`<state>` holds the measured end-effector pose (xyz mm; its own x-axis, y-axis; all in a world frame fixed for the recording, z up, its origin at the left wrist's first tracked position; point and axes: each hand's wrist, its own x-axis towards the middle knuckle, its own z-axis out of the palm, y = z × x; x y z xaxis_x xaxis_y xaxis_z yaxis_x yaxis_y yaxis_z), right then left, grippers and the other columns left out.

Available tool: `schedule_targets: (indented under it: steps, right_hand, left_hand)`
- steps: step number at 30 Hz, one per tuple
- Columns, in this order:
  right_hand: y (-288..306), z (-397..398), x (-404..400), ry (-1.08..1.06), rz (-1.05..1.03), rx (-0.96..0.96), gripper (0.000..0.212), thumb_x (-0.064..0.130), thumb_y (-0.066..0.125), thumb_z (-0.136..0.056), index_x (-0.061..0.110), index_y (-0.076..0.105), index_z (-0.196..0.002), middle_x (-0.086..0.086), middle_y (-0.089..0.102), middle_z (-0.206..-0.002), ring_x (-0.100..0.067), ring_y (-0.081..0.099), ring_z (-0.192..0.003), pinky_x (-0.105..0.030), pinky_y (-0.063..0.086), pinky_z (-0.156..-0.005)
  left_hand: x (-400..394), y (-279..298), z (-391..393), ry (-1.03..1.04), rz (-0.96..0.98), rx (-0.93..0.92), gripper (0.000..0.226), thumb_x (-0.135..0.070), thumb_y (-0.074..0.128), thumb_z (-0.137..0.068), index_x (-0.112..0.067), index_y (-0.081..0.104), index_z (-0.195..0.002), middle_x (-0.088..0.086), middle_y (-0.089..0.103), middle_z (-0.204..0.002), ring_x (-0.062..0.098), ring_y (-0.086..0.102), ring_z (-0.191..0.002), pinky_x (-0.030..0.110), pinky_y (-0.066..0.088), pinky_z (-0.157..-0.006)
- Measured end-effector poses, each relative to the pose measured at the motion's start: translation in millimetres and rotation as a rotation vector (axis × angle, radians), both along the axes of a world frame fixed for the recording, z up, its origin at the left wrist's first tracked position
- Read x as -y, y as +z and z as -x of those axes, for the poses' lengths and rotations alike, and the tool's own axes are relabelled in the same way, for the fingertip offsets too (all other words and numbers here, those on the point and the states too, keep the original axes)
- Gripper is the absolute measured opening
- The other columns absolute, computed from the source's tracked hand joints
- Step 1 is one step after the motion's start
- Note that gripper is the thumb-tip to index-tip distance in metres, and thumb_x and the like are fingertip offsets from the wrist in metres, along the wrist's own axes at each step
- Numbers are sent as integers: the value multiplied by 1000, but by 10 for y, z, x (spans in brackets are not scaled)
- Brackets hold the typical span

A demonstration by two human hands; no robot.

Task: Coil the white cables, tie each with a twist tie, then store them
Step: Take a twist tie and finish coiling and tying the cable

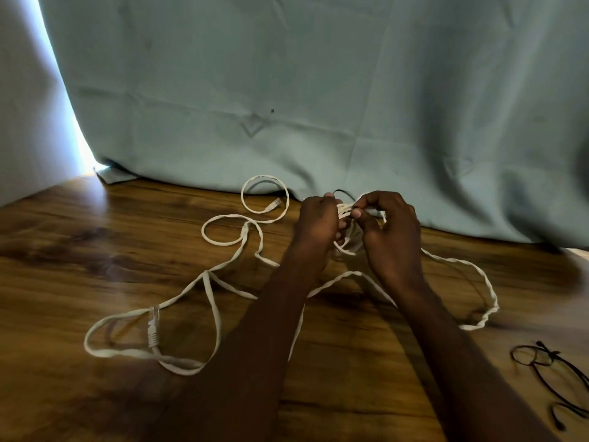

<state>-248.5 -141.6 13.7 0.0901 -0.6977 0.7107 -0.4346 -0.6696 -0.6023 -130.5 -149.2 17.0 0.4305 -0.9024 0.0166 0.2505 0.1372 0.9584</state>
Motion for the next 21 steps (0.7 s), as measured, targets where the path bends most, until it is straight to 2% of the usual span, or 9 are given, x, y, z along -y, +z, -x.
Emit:
schedule_targets:
  steps: [3, 5, 6, 8, 10, 12, 15, 18, 21]
  right_hand:
    - [19, 10, -14, 13, -12, 5, 12, 19, 73, -91, 29, 70, -96, 14, 67, -109, -15, 58, -111, -22, 43, -89]
    - [39, -2, -39, -5, 15, -35, 12, 19, 74, -90, 28, 71, -97, 13, 64, -118, -13, 54, -117, -15, 37, -89]
    - [50, -13, -51, -18, 40, -67, 12, 19, 74, -90, 27, 72, -98, 12, 62, -123, -12, 51, -121, -17, 36, -91]
    - [56, -29, -60, -30, 98, -125, 13, 17, 73, -89, 26, 72, -99, 13, 61, -127, -12, 50, -123, -29, 41, -96]
    - [45, -29, -69, -12, 118, -128, 15, 15, 71, -90, 27, 69, -99, 15, 65, -120, -12, 56, -117, -39, 47, -96]
    - [52, -25, -88, 53, 34, -28, 13, 14, 68, -93, 25, 67, -99, 15, 70, -108, -8, 63, -108, -39, 52, -93]
    - [49, -14, -81, 118, -84, 136, 12, 6, 66, -95, 18, 67, -98, 10, 71, -95, -6, 67, -95, -35, 57, -86]
    - [33, 4, -26, 148, -171, 244, 10, 5, 64, -96, 14, 68, -97, -1, 72, -96, -19, 69, -95, -43, 59, -87]
    - [62, 25, 4, 151, -279, 365, 7, 5, 64, -97, 10, 69, -98, -3, 73, -96, -19, 70, -92, -37, 58, -83]
  left_hand:
    - [5, -4, -17, -1, 8, -10, 30, -18, 42, -105, -3, 63, -90, 3, 49, -46, 11, 40, -32, 23, 35, -45]
    - [23, -57, -14, 60, 50, 71, 26, -24, 46, -103, -4, 62, -97, 6, 58, -59, 13, 50, -42, 27, 40, -48]
    - [37, -89, -6, 103, 72, 124, 22, -28, 49, -101, -9, 61, -99, 9, 64, -69, 16, 57, -52, 30, 44, -53]
    - [42, -127, 15, 173, 126, 245, 17, -35, 52, -94, -20, 60, -94, 11, 69, -83, 26, 64, -68, 39, 47, -60]
    - [29, -138, 42, 219, 190, 340, 20, -42, 52, -91, -24, 58, -87, 9, 69, -80, 34, 67, -73, 48, 52, -64]
    - [9, -132, 61, 236, 252, 436, 20, -39, 54, -96, -22, 58, -86, 5, 68, -77, 33, 68, -73, 49, 55, -66]
    - [-24, -135, 98, 233, 328, 556, 17, -32, 55, -100, -18, 59, -91, 5, 65, -70, 25, 62, -62, 44, 52, -59]
    - [-49, -131, 108, 222, 363, 668, 6, -25, 56, -101, -21, 61, -100, 5, 66, -69, 23, 64, -63, 45, 55, -60]
    - [-103, -120, 125, 156, 408, 702, 12, -23, 58, -100, -29, 64, -108, 4, 65, -62, 20, 63, -56, 42, 55, -56]
